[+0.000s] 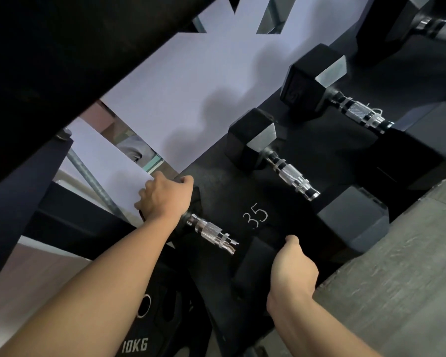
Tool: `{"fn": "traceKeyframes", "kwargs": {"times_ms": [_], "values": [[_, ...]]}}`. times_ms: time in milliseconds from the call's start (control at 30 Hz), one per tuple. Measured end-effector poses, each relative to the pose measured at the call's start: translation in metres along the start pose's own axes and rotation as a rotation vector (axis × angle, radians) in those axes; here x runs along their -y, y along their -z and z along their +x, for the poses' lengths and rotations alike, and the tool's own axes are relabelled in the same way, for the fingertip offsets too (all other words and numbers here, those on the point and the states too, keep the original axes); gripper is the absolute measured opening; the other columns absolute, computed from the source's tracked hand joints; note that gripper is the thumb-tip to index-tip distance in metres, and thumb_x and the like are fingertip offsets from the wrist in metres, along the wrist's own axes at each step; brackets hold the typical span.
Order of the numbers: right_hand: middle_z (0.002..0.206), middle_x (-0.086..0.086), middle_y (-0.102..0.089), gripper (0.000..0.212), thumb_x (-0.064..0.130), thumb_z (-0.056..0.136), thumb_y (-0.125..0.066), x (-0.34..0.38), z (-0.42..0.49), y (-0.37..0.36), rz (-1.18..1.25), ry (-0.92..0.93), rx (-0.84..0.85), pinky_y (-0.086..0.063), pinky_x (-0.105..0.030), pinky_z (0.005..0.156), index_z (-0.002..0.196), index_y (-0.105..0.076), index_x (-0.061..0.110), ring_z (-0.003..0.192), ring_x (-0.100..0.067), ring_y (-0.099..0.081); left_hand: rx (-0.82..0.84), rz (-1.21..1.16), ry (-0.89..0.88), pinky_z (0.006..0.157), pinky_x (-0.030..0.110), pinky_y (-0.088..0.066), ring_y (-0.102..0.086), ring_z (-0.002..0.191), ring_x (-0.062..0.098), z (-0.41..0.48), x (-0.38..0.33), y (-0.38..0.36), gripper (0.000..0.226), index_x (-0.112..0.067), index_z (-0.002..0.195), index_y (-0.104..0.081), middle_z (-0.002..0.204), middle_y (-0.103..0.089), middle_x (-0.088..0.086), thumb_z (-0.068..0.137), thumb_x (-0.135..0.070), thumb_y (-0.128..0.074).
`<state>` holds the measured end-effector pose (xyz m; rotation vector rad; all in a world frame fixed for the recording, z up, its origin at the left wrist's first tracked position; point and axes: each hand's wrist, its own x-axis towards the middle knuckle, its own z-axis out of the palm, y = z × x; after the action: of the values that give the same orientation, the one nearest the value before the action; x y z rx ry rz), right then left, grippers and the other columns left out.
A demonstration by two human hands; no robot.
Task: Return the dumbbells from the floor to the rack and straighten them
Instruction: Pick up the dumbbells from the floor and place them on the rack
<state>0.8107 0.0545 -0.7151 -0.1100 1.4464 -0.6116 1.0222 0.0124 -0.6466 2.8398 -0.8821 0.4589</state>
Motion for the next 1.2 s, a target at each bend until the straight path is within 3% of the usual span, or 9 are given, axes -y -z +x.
{"fn": "traceKeyframes", "kwargs": {"times_ms": [133,267,400,600,733,900,967,1033,1200], "values": [[0.117,-0.011,-0.064,0.059,0.052,0.086,-0.046,-0.012,0.005,0.000,-0.018,0.001,0.014,-0.045,-0.055,0.103,0.130,-0.057,0.012,0.110,-0.037,-0.057,-0.025,0.005,-0.017,0.087,0.052,-0.043,-0.054,0.105,0.037,0.003,0.003,-0.002,0.062,-0.008,0.119,-0.053,0.113,-0.062,0.018,0.077,-0.052,-0.043],[0.128,-0.008,-0.065,0.047,0.039,0.096,-0.040,-0.015,0.005,0.000,-0.090,0.229,-0.002,-0.043,-0.051,0.107,0.136,-0.056,0.020,0.119,-0.033,-0.057,-0.030,0.011,0.002,0.089,0.053,-0.042,-0.053,0.110,0.038,0.004,0.002,-0.003,0.064,-0.008,0.123,-0.052,0.118,-0.061,0.019,0.077,-0.052,-0.042],[0.146,0.002,-0.052,0.038,0.025,0.098,-0.040,-0.023,0.003,0.003,-0.289,0.693,0.050,-0.037,-0.034,0.099,0.125,-0.066,0.023,0.128,-0.022,-0.051,-0.029,0.017,-0.006,0.089,0.053,-0.041,-0.053,0.111,0.038,0.003,0.001,-0.003,0.064,-0.007,0.125,-0.050,0.120,-0.059,0.020,0.079,-0.051,-0.042],[0.136,-0.012,-0.063,0.028,0.028,0.093,-0.064,-0.024,0.004,-0.002,-0.752,1.336,0.014,-0.046,-0.047,0.108,0.110,-0.075,0.008,0.127,-0.031,-0.056,-0.027,0.022,-0.034,0.087,0.050,-0.042,-0.053,0.108,0.037,0.001,0.002,-0.002,0.063,-0.006,0.127,-0.048,0.119,-0.059,0.021,0.084,-0.053,-0.042],[0.120,-0.007,-0.071,0.044,0.045,0.096,-0.053,-0.014,0.005,-0.005,-1.033,1.311,0.082,-0.052,-0.041,0.096,0.115,-0.072,0.011,0.111,-0.028,-0.065,-0.043,0.001,-0.027,0.087,0.049,-0.041,-0.054,0.109,0.037,-0.002,0.002,-0.002,0.064,-0.005,0.127,-0.049,0.119,-0.060,0.020,0.085,-0.054,-0.042],[0.107,-0.007,-0.068,0.036,0.030,0.099,-0.035,0.000,0.002,-0.013,-1.365,1.274,0.224,-0.046,-0.042,0.091,0.095,-0.068,0.014,0.103,-0.036,-0.058,-0.027,-0.177,-0.046,0.089,0.048,-0.045,-0.057,0.094,0.031,-0.002,0.013,0.005,0.056,-0.013,0.110,-0.060,0.101,-0.065,0.008,0.082,-0.059,-0.045],[0.108,-0.011,-0.066,0.029,0.024,0.095,-0.036,0.005,-0.001,-0.018,-1.433,1.204,0.282,-0.041,-0.043,0.088,0.088,-0.062,0.014,0.105,-0.039,-0.057,-0.043,-0.326,0.033,0.080,0.044,-0.052,-0.054,0.078,0.025,-0.003,0.024,0.004,0.047,-0.015,0.095,-0.060,0.080,-0.058,0.000,0.081,-0.057,-0.047],[0.104,-0.012,-0.067,0.025,0.026,0.093,-0.037,0.012,0.001,-0.020,-1.440,1.170,0.335,-0.040,-0.041,0.084,0.078,-0.055,0.016,0.102,-0.038,-0.058,-0.048,-0.414,0.103,0.060,0.033,-0.046,-0.050,0.071,0.020,-0.006,0.031,0.001,0.047,-0.013,0.093,-0.060,0.073,-0.051,-0.002,0.082,-0.058,-0.050],[0.106,-0.012,-0.068,0.039,0.030,0.101,-0.034,0.021,0.008,-0.010,-1.406,1.167,0.416,-0.043,-0.037,0.083,0.090,-0.067,0.011,0.110,-0.035,-0.055,-0.015,-0.464,0.209,0.074,0.041,-0.047,-0.055,0.103,0.036,-0.003,0.023,-0.001,0.052,-0.011,0.101,-0.061,0.104,-0.061,0.012,0.077,-0.057,-0.054]]}}
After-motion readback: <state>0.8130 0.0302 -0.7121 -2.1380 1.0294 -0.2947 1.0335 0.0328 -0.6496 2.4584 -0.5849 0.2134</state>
